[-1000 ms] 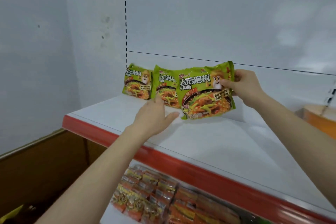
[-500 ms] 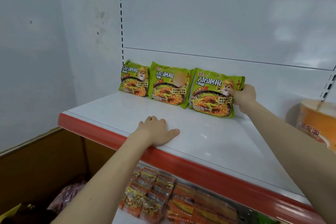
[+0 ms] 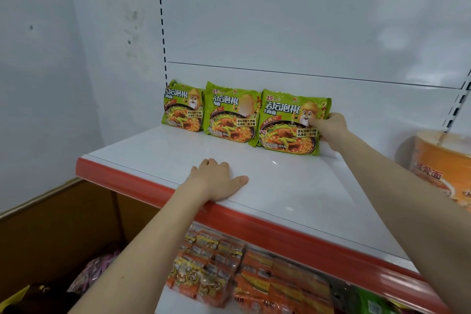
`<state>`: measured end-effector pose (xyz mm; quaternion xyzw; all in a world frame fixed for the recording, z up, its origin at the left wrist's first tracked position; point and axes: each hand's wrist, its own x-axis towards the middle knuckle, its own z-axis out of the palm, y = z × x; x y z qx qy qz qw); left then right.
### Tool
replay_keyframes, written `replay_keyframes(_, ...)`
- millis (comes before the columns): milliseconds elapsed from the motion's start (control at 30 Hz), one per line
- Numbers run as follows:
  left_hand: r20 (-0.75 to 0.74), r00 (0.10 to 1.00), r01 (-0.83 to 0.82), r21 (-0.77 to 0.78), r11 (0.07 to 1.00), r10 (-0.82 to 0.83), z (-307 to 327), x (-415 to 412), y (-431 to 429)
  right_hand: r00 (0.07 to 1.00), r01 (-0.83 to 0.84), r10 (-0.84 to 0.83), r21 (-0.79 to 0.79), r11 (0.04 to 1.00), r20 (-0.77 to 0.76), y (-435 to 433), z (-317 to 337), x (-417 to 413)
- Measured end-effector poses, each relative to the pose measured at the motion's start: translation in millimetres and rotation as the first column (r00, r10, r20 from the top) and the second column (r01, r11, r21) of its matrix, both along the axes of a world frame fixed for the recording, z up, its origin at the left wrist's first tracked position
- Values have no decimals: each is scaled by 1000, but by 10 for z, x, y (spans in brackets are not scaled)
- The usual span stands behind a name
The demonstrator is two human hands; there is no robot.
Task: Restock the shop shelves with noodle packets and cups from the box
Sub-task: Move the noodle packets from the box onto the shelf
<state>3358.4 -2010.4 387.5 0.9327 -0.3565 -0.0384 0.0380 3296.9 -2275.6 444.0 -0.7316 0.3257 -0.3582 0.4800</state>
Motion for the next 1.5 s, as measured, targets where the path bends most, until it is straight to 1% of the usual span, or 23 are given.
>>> replay_keyframes(67, 5, 1000, 2, -7, 1000, -2, -20, 18, -7, 999, 12, -14, -41, 999, -45, 54, -1, -68)
replay_keyframes(133, 12, 1000, 4, -13, 1000, -4, -35, 29, -6, 989, 28, -47, -131, 991, -138, 124, -11, -166)
replay_keyframes(233, 26, 1000, 10, -13, 1000, -10, -36, 29, -2, 933, -7, -123, -358, 934, -338, 237, -41, -350)
replay_keyframes(267, 31, 999, 11, -25, 1000, -10, -28, 20, 6, 913, -29, -147, -419, 907, -381, 287, -33, -419)
replay_keyframes(300, 37, 999, 11, -51, 999, -9, -12, 2, 13, 900, -52, -167, -480, 876, -402, 340, -15, -479)
replay_keyframes(367, 76, 997, 14, -118, 993, -5, 36, -66, 35, 916, -94, -159, -583, 807, -368, 433, 35, -561)
replay_keyframes(433, 215, 977, 37, -155, 987, -3, 88, -172, 68, 944, -146, -85, -637, 757, -318, 546, 91, -595)
replay_keyframes(500, 384, 923, 68, -205, 976, 17, 132, -304, 117, 959, -210, 19, -659, 722, -284, 706, 145, -594)
replay_keyframes(533, 439, 898, 87, -255, 963, 35, 149, -381, 154, 961, -242, 77, -671, 701, -266, 800, 169, -576)
replay_keyframes(633, 513, 854, 161, -414, 896, 83, 144, -637, 332, 943, -331, 237, -724, 605, -233, 1193, 229, -534)
replay_keyframes(700, 535, 838, 170, -442, 881, 106, 109, -826, 507, 907, -400, 343, -753, 523, -243, 1465, 218, -482)
replay_keyframes(800, 493, 852, 65, -434, 898, 177, -24, -1097, 848, 831, -501, 475, -761, 412, -290, 1874, 114, -378)
replay_keyframes(900, 452, 847, -83, -408, 909, 280, -248, -1317, 1247, 738, -585, 591, -746, 317, -327, 2332, -71, -328)
replay_keyframes(967, 427, 830, -187, -393, 900, 359, -425, -1450, 1523, 674, -632, 647, -731, 256, -356, 2649, -219, -320)
replay_keyframes(1067, 379, 808, -333, -338, 880, 451, -735, -1635, 1915, 597, -686, 697, -703, 188, -396, 3084, -512, -301)
replay_keyframes(1167, 339, 782, -456, -263, 850, 524, -1052, -1780, 2291, 517, -746, 721, -657, 113, -463, 3463, -878, -281)
replay_keyframes(1267, 253, 764, -559, -199, 805, 594, -1416, -1878, 2640, 443, -803, 718, -594, 51, -537, 3814, -1290, -262)
replay_keyframes(1400, 120, 724, -664, -143, 734, 679, -2045, -1967, 3061, 351, -883, 685, -469, 14, -638, 4182, -2014, -205)
replay_keyframes(1500, -11, 702, -711, -58, 701, 712, -2634, -2052, 3309, 272, -933, 649, -360, -4, -711, 4363, -2678, -195)
